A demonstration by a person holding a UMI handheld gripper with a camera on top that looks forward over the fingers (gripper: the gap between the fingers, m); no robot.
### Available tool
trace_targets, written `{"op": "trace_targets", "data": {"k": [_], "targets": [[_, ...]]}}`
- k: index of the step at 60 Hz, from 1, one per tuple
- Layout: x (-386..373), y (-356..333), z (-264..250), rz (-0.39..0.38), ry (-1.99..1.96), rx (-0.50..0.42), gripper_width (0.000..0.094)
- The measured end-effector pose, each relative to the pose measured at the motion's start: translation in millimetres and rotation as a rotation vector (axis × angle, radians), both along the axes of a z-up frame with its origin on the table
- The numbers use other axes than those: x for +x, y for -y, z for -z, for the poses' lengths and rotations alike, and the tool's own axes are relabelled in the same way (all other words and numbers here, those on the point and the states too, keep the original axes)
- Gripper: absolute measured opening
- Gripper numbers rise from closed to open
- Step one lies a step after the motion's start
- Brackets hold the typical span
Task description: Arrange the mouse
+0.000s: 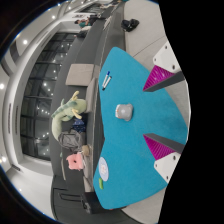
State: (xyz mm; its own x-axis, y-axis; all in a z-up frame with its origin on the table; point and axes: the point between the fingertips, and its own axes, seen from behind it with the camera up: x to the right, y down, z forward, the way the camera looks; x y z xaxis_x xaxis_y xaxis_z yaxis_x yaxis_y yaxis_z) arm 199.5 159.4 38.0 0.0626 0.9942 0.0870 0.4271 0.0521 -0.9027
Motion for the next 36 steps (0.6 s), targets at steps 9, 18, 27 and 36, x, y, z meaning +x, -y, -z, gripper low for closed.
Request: {"op": "trace_targets", "data": {"k": [9, 18, 27, 36], "targets": [[-44.6, -2.3, 7.4, -0.007, -0.024, 0.001, 0.0858], [-90.0, -5.6, 16.2, -0.001, -0.015, -0.002, 0.0854], [-135.5, -17.0, 33.7, 0.036, 0.026, -0.002, 0.0853], [-170.4, -23.4, 48.3, 0.062, 0.077, -0.027, 0.0853]]}}
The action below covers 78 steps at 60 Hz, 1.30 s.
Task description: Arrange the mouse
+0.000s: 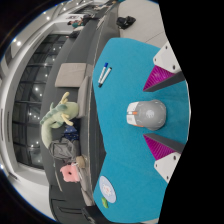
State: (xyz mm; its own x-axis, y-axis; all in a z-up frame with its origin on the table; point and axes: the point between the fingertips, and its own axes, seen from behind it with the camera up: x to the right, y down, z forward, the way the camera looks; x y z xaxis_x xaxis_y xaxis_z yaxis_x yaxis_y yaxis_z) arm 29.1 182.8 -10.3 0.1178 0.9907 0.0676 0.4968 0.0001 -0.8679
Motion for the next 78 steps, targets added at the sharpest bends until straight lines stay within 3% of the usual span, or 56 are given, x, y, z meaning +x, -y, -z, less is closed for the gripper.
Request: {"op": "trace_targets", "data": {"k": [13, 21, 24, 26, 28, 37, 43, 50, 62, 72, 78], "targets": [[-27.3, 1.1, 11.6, 0.010, 0.064, -0.029, 0.0848], [-36.9, 4.5, 14.4, -0.005, 0.080, -0.041, 0.0798], [-39.6, 9.0, 17.2, -0.011, 0.089, -0.075, 0.0730], [-41.6, 9.3, 17.5, -0.002, 0.090, -0.103, 0.0633], [-45.8, 8.6, 18.1, 0.009, 0.086, -0.114, 0.0470], [-46.1, 9.4, 12.1, 0.028, 0.097, -0.116, 0.0406], [-52.4, 30.0, -23.4, 0.003, 0.034, -0.130, 0.0405], [-69.8, 80.0, -83.0, -0.062, -0.032, -0.091, 0.0405], [-129.4, 218.6, -158.5, -0.189, -0.114, -0.108, 0.0405], [-184.4, 335.9, -142.8, -0.274, -0.066, -0.125, 0.0407], [-214.2, 381.9, -113.7, -0.261, -0.021, -0.149, 0.0408]]}}
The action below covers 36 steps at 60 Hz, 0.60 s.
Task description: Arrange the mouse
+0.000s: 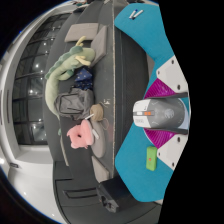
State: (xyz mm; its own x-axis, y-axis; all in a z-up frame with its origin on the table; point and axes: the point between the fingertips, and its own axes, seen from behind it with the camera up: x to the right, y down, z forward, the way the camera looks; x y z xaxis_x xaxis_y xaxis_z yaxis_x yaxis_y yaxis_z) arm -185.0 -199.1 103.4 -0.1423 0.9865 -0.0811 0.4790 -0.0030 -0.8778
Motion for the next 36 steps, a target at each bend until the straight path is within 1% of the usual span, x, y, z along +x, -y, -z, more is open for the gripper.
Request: {"op": "trace_targets", "data": {"k": [5, 12, 15, 20, 22, 25, 26, 27, 30, 32, 36], "targets": [[-16.4, 16.2, 28.1, 0.028, 0.050, 0.024, 0.0409], [-25.7, 26.1, 65.8, 0.030, 0.100, 0.103, 0.0414], [-26.5, 25.6, 79.9, 0.044, 0.121, 0.102, 0.0419], [-26.5, 28.7, 102.3, 0.063, 0.164, 0.087, 0.0456], [-24.6, 29.5, 110.4, 0.063, 0.183, 0.090, 0.0491], [-24.1, 29.2, 117.0, 0.062, 0.185, 0.089, 0.0588], [-25.5, 28.4, 115.2, 0.067, 0.174, 0.090, 0.0634], [-26.1, 26.8, 113.4, 0.072, 0.164, 0.093, 0.0709], [-26.8, 19.3, 107.1, 0.098, 0.144, 0.121, 0.0879], [-23.6, 14.6, 100.7, 0.108, 0.126, 0.131, 0.0844], [-14.7, 13.4, 81.8, 0.116, 0.084, 0.101, 0.0850]]}}
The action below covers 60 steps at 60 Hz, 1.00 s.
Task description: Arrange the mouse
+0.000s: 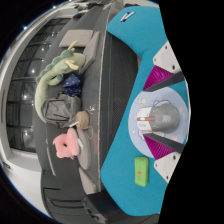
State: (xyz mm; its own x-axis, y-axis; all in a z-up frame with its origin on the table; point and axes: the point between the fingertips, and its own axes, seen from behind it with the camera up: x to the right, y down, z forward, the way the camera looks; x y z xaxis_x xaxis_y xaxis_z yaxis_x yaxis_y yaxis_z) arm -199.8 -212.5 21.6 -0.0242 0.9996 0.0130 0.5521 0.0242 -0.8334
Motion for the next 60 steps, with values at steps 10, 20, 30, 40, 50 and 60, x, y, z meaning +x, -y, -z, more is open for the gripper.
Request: {"op": "trace_targets", "data": {"k": [10, 20, 30, 40, 50, 60], "targets": [[90.3, -20.1, -53.0, -0.001, -0.043, -0.093, 0.0851], [210.9, -59.1, -73.1, -0.021, -0.101, -0.046, 0.0850], [316.8, -94.7, -55.4, 0.003, -0.079, -0.050, 0.0851], [380.5, -122.7, -35.1, 0.044, -0.051, -0.012, 0.0856], [407.6, -126.1, -31.3, 0.018, -0.069, 0.020, 0.0857], [417.0, -119.7, -32.2, -0.010, -0.081, 0.034, 0.0848]]}}
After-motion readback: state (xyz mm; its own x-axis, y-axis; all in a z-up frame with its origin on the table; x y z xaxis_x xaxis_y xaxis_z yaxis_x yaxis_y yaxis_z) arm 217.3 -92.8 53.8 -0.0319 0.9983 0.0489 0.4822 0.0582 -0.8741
